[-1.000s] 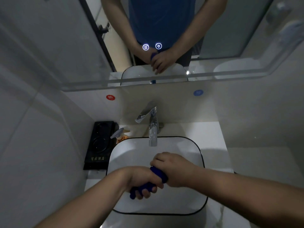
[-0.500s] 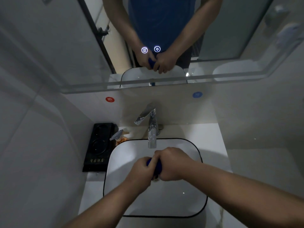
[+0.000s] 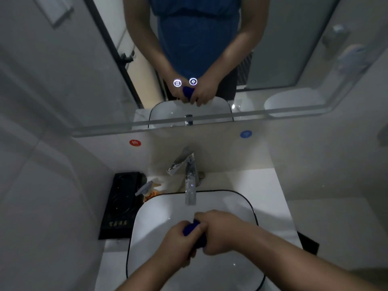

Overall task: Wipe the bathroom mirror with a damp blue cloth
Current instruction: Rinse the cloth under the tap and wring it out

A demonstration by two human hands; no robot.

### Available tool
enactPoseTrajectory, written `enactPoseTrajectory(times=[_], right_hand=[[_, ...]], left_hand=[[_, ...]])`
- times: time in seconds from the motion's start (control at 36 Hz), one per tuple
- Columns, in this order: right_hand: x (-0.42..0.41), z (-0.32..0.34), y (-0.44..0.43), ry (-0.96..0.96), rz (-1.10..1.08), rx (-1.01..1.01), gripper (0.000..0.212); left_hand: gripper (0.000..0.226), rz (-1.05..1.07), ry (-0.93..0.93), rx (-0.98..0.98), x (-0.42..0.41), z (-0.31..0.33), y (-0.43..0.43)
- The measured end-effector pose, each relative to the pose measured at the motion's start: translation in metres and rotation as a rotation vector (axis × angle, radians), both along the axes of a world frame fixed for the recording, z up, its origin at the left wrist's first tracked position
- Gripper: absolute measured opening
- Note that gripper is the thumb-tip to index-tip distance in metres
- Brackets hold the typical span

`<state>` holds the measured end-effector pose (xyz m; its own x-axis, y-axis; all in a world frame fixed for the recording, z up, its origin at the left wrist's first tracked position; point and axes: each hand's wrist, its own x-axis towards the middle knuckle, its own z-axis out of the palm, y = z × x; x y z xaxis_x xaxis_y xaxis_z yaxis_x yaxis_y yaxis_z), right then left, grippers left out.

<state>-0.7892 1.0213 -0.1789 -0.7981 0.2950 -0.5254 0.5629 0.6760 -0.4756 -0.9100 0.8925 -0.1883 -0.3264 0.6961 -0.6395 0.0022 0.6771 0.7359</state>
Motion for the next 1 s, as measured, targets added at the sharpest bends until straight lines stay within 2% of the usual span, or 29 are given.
enactPoseTrajectory(times=[0.08, 0.14, 0.19, 0.25, 0.31, 0.36, 0.44, 0.5, 0.56, 0.72, 0.81, 0.92, 1.0], right_hand=[[0.008, -0.010, -0.001, 0.044, -0.025, -0.047, 0.084], [0.013, -0.016, -0.004, 0.159, -0.110, -0.014, 0.105], [0.015, -0.022, -0.010, 0.321, -0.189, 0.123, 0.106], [0.018, -0.029, -0.020, 0.458, -0.236, 0.260, 0.101], [0.022, -0.038, -0.034, 0.489, -0.227, 0.342, 0.099], [0.026, -0.048, -0.044, 0.475, -0.204, 0.408, 0.101], [0.028, -0.049, -0.036, 0.523, -0.140, 0.422, 0.090], [0.026, -0.042, -0.026, 0.566, -0.092, 0.348, 0.076], [0.025, -0.036, -0.018, 0.554, -0.041, 0.286, 0.073], [0.018, -0.016, 0.001, 0.364, 0.070, 0.095, 0.065], [0.018, -0.017, 0.001, 0.295, 0.125, 0.116, 0.064], [0.011, -0.018, -0.001, 0.224, 0.104, 0.228, 0.048], [0.005, -0.019, -0.007, 0.145, -0.050, 0.123, 0.041]], left_hand=[[0.071, -0.108, -0.163, -0.173, -0.008, 0.012, 0.002], [0.071, -0.108, -0.209, -0.185, -0.014, 0.016, 0.001], [0.070, -0.020, -0.243, -0.190, -0.017, 0.018, 0.003], [0.069, 0.119, -0.372, -0.221, -0.019, 0.020, 0.006], [0.069, 0.227, -0.583, -0.255, -0.022, 0.023, 0.008], [0.067, 0.246, -0.760, -0.292, -0.023, 0.025, 0.008], [0.074, 0.198, -0.832, -0.368, -0.020, 0.029, 0.003], [0.079, 0.145, -0.808, -0.393, -0.019, 0.031, 0.000], [0.086, 0.092, -0.739, -0.394, -0.018, 0.033, -0.001], [0.100, -0.048, -0.463, -0.356, -0.013, 0.029, 0.001], [0.103, -0.048, -0.398, -0.324, -0.008, 0.020, -0.004], [0.090, 0.089, -0.173, -0.203, 0.007, 0.008, -0.003], [0.072, 0.174, -0.014, -0.141, 0.012, 0.002, 0.001]])
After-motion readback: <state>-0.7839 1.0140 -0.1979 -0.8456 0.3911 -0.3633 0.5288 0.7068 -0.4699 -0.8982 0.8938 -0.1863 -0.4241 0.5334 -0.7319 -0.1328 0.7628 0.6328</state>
